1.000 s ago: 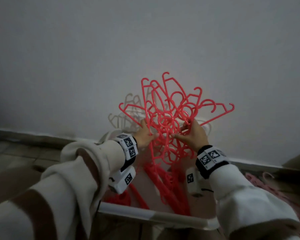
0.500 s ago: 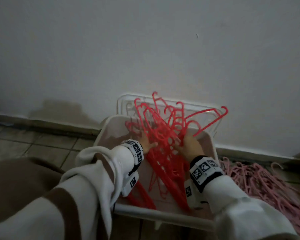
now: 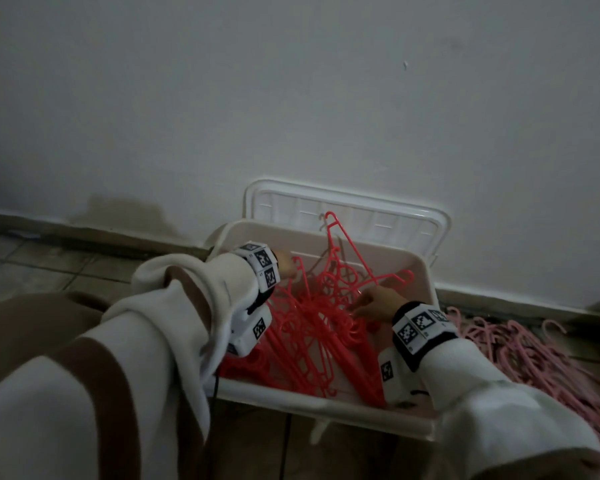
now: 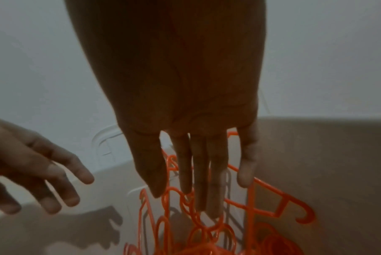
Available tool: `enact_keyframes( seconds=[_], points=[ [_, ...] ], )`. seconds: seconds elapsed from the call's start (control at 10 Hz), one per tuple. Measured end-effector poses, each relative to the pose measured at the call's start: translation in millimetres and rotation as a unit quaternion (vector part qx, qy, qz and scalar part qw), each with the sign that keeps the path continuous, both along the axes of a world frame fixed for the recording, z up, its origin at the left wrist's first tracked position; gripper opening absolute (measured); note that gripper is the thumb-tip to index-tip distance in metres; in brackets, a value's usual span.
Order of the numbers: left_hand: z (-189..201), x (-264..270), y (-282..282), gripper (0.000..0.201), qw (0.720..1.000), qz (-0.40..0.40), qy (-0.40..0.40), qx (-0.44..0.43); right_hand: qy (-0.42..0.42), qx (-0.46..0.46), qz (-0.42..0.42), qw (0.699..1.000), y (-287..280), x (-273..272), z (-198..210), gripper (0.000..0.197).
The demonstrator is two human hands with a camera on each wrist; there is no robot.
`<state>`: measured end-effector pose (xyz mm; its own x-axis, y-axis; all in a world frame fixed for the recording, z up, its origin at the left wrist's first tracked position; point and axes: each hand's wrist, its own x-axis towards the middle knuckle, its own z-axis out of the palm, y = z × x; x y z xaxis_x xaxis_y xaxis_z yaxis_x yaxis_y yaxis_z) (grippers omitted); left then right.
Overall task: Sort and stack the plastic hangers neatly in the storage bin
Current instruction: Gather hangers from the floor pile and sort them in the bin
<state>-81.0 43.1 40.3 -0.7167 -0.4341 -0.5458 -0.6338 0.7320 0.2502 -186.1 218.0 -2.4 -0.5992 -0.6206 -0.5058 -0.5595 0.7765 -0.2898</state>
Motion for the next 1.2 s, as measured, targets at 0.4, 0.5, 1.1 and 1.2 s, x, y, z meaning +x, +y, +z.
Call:
enact_keyframes(
  seconds=[0.4, 0.5, 1.1, 1.2],
  points=[
    [12, 15, -10, 0.029, 0.996, -0.029, 0.068, 0.047, 0.063, 0.008, 0.093, 0.994, -33, 4, -7, 0.027],
    [4, 18, -9, 0.017, 0.998, -0.050, 0.045, 0.021, 0.084, -0.007, 0.085, 0.993, -45, 3, -18, 0.028],
    [-31, -9, -4, 0.032, 0.993, -0.111, 0.008, -0.026, 0.056, -0.021, 0.143, 0.988, -66, -21, -22, 0.029],
    [-37, -11, -4, 0.032, 0.993, -0.112, 0.019, -0.027, 0.048, -0.042, 0.135, 0.989, -59, -27, -1, 0.028]
  ],
)
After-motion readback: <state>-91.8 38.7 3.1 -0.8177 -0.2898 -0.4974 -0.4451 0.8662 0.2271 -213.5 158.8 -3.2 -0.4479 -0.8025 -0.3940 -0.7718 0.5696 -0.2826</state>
